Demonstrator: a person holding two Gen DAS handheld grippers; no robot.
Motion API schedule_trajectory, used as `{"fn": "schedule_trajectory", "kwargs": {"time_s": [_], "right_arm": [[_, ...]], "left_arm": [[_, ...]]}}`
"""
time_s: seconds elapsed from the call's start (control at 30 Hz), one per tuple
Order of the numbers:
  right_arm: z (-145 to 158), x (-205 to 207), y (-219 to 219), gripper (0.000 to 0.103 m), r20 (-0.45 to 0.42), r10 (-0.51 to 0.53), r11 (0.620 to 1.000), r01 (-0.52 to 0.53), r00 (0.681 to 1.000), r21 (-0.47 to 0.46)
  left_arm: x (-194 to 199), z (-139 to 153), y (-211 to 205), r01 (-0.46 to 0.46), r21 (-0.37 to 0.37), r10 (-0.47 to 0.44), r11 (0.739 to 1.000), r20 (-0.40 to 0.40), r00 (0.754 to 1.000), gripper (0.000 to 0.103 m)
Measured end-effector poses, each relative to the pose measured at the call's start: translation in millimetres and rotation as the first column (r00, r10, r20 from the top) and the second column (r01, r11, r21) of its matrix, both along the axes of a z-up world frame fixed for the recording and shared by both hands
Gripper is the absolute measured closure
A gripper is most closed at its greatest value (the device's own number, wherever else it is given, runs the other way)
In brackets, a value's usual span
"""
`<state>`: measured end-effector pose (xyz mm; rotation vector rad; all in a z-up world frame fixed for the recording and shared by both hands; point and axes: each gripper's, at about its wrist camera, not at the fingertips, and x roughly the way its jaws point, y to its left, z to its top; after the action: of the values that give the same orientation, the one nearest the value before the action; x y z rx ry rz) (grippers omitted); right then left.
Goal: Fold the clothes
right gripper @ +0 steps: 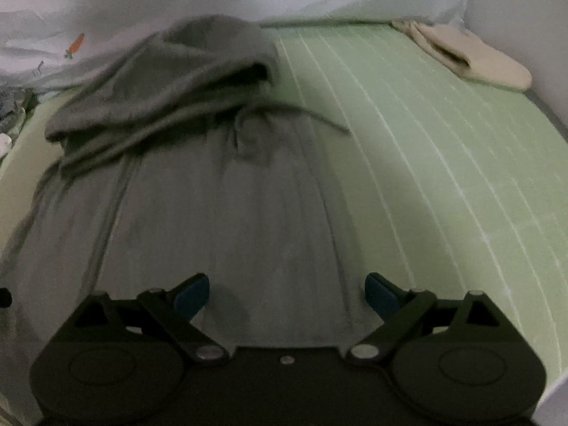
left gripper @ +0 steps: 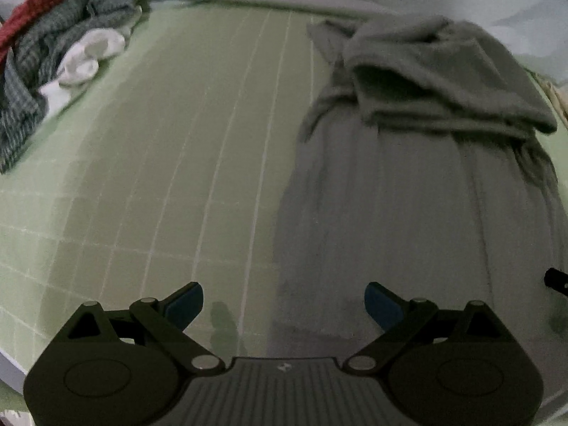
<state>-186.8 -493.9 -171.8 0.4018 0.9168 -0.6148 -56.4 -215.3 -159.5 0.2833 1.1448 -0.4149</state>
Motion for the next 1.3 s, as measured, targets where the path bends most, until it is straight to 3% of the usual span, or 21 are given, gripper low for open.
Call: {"fn": "schedule_trajectory", "kwargs": {"time_s": [0.37,0.5,0.73,0.87,0.97,1.07,1.13,1.17,1.2,1.23,1.3], "right_arm": [[-3.3,-27.4,23.5,0.004,-0.014,-0.044,0.999,0.043,0.999,-0.017],[-4.4,-41.6,27.8,0.001,0.007,-0.053,0.999,0.053,0.999,-0.013],[-4.5,-55.0,36.2,0.000,0.021,-0.022,1.000,0.022,1.000,-0.006],[-5.1,-57.3,48.5,0.000,0.015,0.031,0.999,-0.031,0.999,-0.019],[-5.4,-58.8,54.6,0.003,0.004,0.081,0.996,-0.081,0.997,-0.025],[-1.5,-61.0,62.5,0.022,0.019,0.126,0.991,-0.126,0.992,-0.038],[2.2,-61.9,66.6,0.052,0.034,0.148,0.988,-0.147,0.988,-0.040],[3.4,-61.4,66.5,0.061,0.050,0.159,0.987,-0.157,0.986,-0.028],[4.7,-61.0,66.3,0.077,0.065,0.169,0.986,-0.168,0.983,-0.016],[5.0,-59.9,63.8,0.089,0.081,0.172,0.985,-0.174,0.982,0.010],[6.7,-57.2,58.4,0.090,0.103,0.157,0.985,-0.163,0.982,0.051]], "left_arm": [[-11.6,-13.3,12.2,0.035,-0.022,-0.036,0.999,-0.053,0.998,0.002],[-16.6,-16.5,19.1,0.031,-0.038,-0.033,0.999,-0.048,0.998,0.000],[-38.5,-18.1,18.9,0.100,-0.018,-0.100,0.995,-0.016,0.995,0.000],[-51.9,-17.7,15.7,0.142,-0.036,-0.142,0.989,0.001,0.990,0.002],[-58.8,-15.3,14.7,0.163,-0.053,-0.162,0.985,0.029,0.986,0.013],[-64.0,-10.5,14.1,0.189,-0.079,-0.185,0.979,0.053,0.981,0.036],[-64.6,-8.7,12.1,0.177,-0.098,-0.171,0.979,0.063,0.983,0.050],[-63.9,-7.9,10.9,0.167,-0.108,-0.160,0.980,0.065,0.985,0.059],[-61.5,-6.7,10.6,0.157,-0.119,-0.151,0.980,0.059,0.987,0.077],[-58.5,-5.2,10.2,0.146,-0.134,-0.141,0.980,0.049,0.989,0.085],[-50.5,-0.1,9.5,0.121,-0.173,-0.121,0.977,0.012,0.993,0.088]]}}
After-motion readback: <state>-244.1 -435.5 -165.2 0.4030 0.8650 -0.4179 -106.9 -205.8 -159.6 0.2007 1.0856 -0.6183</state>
